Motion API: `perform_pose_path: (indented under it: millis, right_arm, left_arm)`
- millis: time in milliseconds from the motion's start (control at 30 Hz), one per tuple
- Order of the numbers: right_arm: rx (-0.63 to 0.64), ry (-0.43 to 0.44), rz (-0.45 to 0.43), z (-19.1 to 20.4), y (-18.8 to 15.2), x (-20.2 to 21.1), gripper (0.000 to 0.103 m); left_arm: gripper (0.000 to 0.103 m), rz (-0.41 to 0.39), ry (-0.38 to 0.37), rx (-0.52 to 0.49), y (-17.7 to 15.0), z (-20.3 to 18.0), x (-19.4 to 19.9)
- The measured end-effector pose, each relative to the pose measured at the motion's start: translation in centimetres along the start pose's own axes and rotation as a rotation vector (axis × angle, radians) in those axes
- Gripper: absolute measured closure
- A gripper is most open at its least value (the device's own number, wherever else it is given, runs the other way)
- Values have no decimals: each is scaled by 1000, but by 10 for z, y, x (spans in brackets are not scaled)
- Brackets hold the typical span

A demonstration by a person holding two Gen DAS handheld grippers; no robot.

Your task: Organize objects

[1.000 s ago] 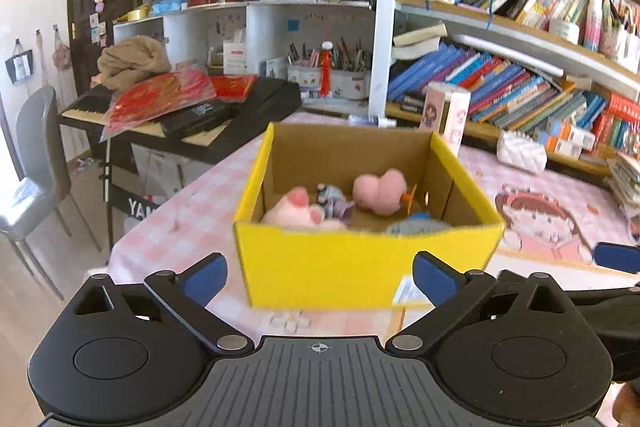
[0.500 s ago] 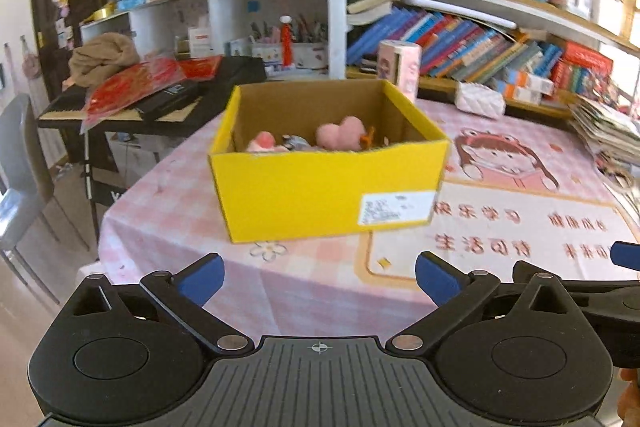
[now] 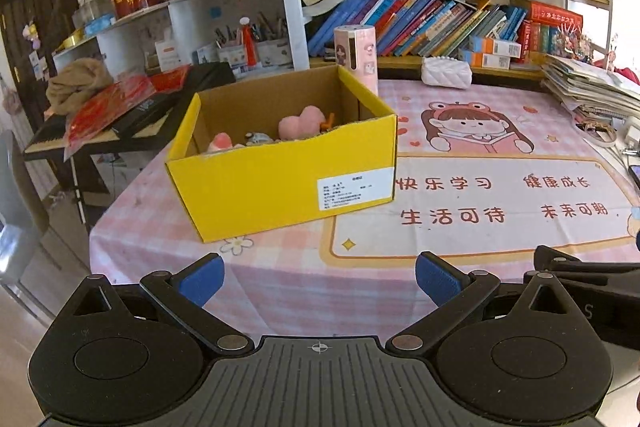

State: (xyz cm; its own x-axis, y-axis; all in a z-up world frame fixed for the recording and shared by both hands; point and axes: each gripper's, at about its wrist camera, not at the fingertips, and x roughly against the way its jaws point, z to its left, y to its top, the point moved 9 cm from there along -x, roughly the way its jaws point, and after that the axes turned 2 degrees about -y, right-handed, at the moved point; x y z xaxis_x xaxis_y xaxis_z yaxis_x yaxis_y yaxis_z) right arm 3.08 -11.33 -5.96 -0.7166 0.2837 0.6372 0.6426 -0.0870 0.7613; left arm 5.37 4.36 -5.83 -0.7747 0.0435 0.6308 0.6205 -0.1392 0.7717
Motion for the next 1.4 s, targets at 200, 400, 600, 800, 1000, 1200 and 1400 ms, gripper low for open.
perform_pose_path:
  millis: [200,400,600,800,1000,1200,1400]
  right_arm:
    - [-15,-26,28,-14,-6,-4,2]
    - [-22,-22,30,-19,-4,-4,2]
    - [-8,37,31,-12,-4,-1,2]
    - [38,87,14,2,-7,6,2]
    - [26,83,27,1,-10,8,2]
    - [8,87,24,-1,-10,10,2]
    - [7,102,30,2,-12,10,2]
  left_arm:
    - [0,-5,-2,-1,2,-11,0]
    - [0,-35,-22,21,10,-13,4]
    - [0,-40,-59,21,11,-19,5]
    - [0,-27,-64,22,5,-21,5]
    - [0,-15,-36,54,2,-21,7]
    - [0,-19,-39,68,1,-19,10]
    - [0,-7,-39,56,1,-20,9]
